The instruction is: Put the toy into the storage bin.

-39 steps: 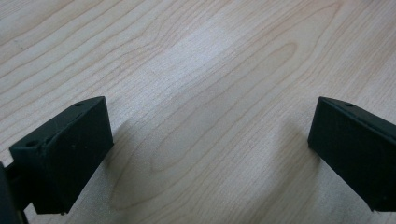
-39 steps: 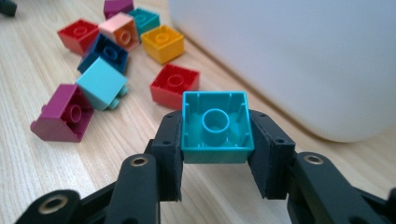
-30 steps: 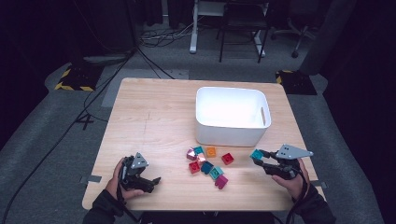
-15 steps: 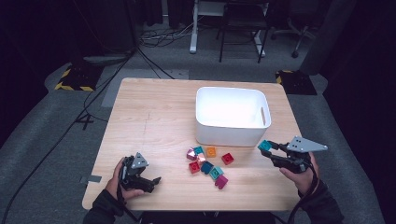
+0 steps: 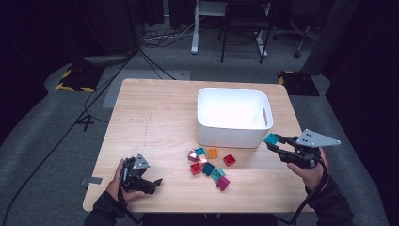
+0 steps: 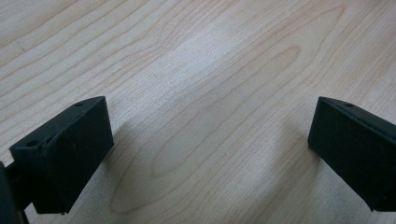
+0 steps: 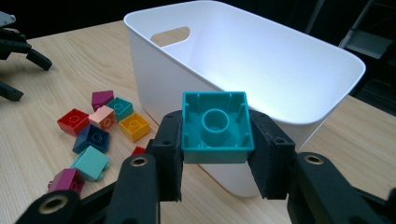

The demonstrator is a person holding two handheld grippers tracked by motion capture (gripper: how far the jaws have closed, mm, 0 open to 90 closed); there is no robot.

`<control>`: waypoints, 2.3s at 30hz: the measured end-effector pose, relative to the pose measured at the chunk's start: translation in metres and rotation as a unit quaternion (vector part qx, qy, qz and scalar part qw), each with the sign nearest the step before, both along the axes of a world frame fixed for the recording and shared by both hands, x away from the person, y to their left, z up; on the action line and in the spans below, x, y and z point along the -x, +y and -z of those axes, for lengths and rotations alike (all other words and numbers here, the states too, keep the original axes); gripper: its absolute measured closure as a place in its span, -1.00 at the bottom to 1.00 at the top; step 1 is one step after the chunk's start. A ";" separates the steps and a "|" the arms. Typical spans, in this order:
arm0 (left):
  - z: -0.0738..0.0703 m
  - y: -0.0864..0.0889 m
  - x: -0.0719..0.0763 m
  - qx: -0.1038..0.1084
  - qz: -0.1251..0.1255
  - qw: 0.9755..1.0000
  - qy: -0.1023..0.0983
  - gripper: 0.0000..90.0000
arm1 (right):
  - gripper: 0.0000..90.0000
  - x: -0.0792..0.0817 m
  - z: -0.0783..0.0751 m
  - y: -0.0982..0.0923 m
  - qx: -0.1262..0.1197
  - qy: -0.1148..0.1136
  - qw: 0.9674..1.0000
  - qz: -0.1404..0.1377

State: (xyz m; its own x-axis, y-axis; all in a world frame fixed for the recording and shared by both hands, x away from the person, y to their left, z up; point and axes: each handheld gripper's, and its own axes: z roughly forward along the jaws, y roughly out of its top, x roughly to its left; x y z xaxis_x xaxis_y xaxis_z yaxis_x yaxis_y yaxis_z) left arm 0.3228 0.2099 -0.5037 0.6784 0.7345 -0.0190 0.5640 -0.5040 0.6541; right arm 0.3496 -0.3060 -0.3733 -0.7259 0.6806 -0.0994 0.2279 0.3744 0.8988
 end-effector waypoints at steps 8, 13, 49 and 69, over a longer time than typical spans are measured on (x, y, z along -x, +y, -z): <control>0.000 0.000 0.000 0.000 0.000 1.000 0.000 -1.00 | 0.32 -0.002 -0.021 0.005 0.000 -0.016 1.000 -0.003; 0.000 0.000 0.000 0.000 0.000 1.000 0.000 -1.00 | 0.32 -0.005 -0.029 0.007 0.003 -0.021 1.000 0.001; 0.000 0.000 0.001 -0.001 -0.001 1.000 -0.001 -0.99 | 0.32 -0.055 -0.037 0.047 0.012 -0.013 1.000 0.020; 0.000 0.000 0.001 -0.001 0.001 1.000 0.001 -0.99 | 0.32 -0.088 -0.024 0.062 0.018 0.018 0.999 0.042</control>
